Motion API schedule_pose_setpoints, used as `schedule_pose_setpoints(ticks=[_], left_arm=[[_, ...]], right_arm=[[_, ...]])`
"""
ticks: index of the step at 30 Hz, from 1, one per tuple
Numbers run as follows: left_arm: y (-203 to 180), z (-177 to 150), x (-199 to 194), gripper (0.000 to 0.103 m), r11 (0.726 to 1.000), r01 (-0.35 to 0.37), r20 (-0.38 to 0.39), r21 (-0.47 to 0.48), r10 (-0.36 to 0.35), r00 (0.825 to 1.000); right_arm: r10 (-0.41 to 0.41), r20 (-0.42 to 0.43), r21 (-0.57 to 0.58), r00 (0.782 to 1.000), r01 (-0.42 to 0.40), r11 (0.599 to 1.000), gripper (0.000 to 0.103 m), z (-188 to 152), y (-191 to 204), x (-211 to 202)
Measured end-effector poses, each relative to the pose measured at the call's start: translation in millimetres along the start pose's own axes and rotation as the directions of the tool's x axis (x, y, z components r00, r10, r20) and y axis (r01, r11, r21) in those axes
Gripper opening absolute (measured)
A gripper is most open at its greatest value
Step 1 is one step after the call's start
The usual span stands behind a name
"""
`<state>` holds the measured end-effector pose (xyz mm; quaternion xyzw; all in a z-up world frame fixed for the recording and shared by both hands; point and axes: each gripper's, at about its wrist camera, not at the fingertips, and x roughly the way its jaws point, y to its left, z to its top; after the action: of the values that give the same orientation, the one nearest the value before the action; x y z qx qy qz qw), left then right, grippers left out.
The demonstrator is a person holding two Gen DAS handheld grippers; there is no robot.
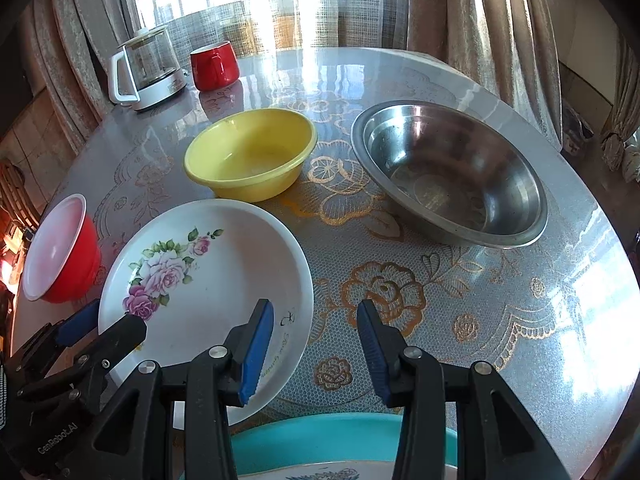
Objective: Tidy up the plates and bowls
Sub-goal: 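Close the right tool on the rose-pattern plate's rim while the left tool grips it too, then lift the rose-pattern plate with both tools and carry it over the plate stack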
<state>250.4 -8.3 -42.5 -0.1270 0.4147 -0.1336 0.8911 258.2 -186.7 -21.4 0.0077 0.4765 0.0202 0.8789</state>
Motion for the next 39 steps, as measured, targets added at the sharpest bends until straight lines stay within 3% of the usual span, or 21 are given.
schedule_pose_setpoints(ticks=[8,13,18,19,26,39], left_arm=[[0.7,0.0,0.7,0.051,1.0,0.017,-0.005,-0.002,-0.017,1.0],[0.6,-0.2,2.1,0.041,1.0,0.031,-0.012,-0.006,-0.031,0.999],[0.5,-0.6,3.9,0.03,0.999,0.052,-0.024,-0.007,-0.052,0.998],[0.3,-0.7,4.0,0.03,0.999,0.053,-0.025,-0.007,-0.053,0.998],[2.2,-0.7,3.4,0.027,0.998,0.055,-0.023,-0.02,-0.055,0.998],[-1.0,-0.8,-5.1,0.026,1.0,-0.01,0.025,0.012,0.01,1.0]], right_arm=[[0.012,-0.024,-0.008,1.0,-0.013,1.0,0.044,1.1,2.6,8.3],[0.08,-0.066,0.026,0.995,-0.078,0.997,0.044,2.1,-0.4,19.1],[0.095,-0.055,0.007,0.994,-0.095,0.995,0.043,2.8,4.3,21.7],[0.11,-0.051,0.0,0.993,-0.11,0.994,0.036,3.4,5.7,21.9],[0.108,-0.046,0.032,0.993,-0.106,0.994,0.025,3.5,0.7,19.5],[0.145,0.006,0.076,0.989,-0.145,0.986,0.017,-15.9,-2.6,3.0]])
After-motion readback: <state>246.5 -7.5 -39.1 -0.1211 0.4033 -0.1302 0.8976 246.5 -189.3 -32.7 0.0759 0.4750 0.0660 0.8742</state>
